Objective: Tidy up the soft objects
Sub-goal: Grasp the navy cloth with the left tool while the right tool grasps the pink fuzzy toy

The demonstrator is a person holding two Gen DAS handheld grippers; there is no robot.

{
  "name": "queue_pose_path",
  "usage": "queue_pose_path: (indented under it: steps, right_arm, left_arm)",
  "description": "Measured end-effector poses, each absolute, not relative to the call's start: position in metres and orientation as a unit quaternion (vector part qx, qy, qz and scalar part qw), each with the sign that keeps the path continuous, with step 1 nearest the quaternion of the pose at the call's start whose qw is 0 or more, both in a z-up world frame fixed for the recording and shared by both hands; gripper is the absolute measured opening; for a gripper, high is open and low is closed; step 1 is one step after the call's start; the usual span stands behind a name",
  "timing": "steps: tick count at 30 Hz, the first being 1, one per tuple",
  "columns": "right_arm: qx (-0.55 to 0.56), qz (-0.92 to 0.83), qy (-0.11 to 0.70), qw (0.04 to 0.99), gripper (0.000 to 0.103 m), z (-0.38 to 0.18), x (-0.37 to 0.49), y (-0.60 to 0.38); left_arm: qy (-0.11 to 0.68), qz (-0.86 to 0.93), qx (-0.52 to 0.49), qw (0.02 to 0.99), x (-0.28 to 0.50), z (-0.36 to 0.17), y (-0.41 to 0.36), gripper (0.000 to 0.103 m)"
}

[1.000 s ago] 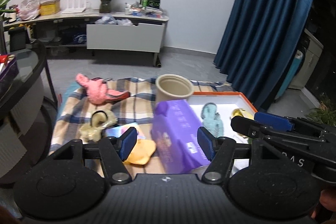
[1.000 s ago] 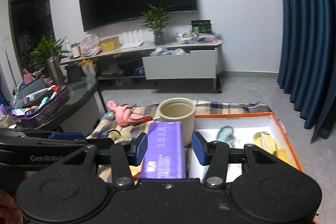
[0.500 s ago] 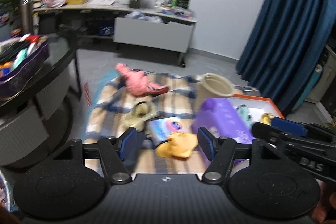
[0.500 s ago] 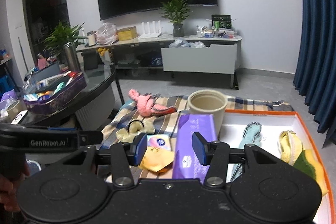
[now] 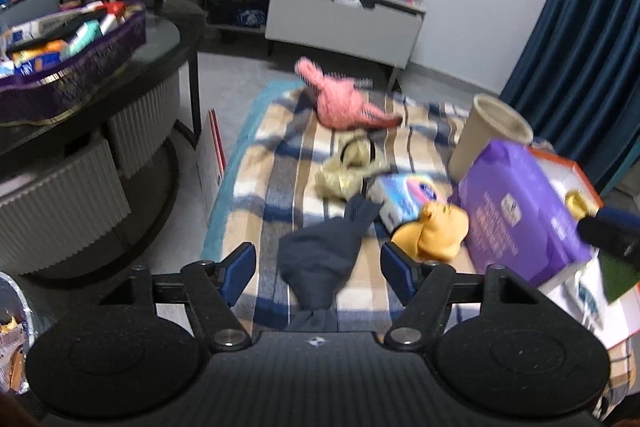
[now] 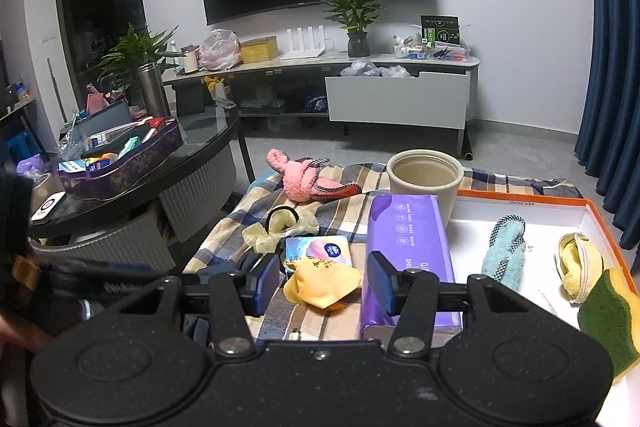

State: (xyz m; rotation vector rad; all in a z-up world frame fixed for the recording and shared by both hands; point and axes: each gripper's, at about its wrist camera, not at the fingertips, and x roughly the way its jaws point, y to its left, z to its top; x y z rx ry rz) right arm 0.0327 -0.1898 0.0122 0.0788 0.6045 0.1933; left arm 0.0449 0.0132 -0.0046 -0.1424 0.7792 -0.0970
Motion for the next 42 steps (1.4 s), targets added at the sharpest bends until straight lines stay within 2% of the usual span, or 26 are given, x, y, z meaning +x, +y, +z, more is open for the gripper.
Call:
queue_pose_path:
  steps: [9,11,12,14,17,23,27,31,42]
  right_arm:
    - [0.041,0.098,0.305,0.946,0.061,0.008,0.043,-0.188]
    - [0.041,0.096,0.309,0.945,0.061,0.007,0.047,-0.186]
    - [0.042,0.096,0.310,0.945,0.061,0.006,0.049,-0.185]
    - [0.043,0.094,0.314,0.944,0.061,0.005,0.054,-0.183]
    - [0.042,0.092,0.321,0.942,0.064,0.003,0.064,-0.177]
    - [0.049,0.094,0.331,0.938,0.068,0.002,0.102,-0.157]
    - [0.047,0.092,0.327,0.939,0.079,0.000,0.138,-0.135]
    - [0.041,0.085,0.338,0.936,0.080,-0.011,0.183,-0.116]
    - [0.017,0.062,0.395,0.917,0.080,-0.061,0.299,-0.087]
  left_arm:
    - [0.411,-0.073,-0.029,0.908,0.058,-0.046,0.002,0.069]
    - [0.409,-0.072,-0.014,0.910,0.062,-0.051,-0.002,0.065]
    - [0.407,-0.071,-0.009,0.911,0.065,-0.053,-0.003,0.055]
    - [0.411,-0.072,-0.004,0.909,0.072,-0.061,-0.004,0.048]
    - [0.403,-0.069,0.001,0.912,0.075,-0.065,-0.001,0.045]
    - [0.364,-0.070,-0.048,0.928,0.071,-0.039,0.017,0.045]
    - [0.342,-0.064,-0.059,0.936,0.083,-0.017,0.030,0.045]
    - [0.334,-0.051,-0.077,0.938,0.103,-0.003,0.045,0.045]
    - [0.335,-0.037,-0.105,0.936,0.155,-0.008,0.062,0.045]
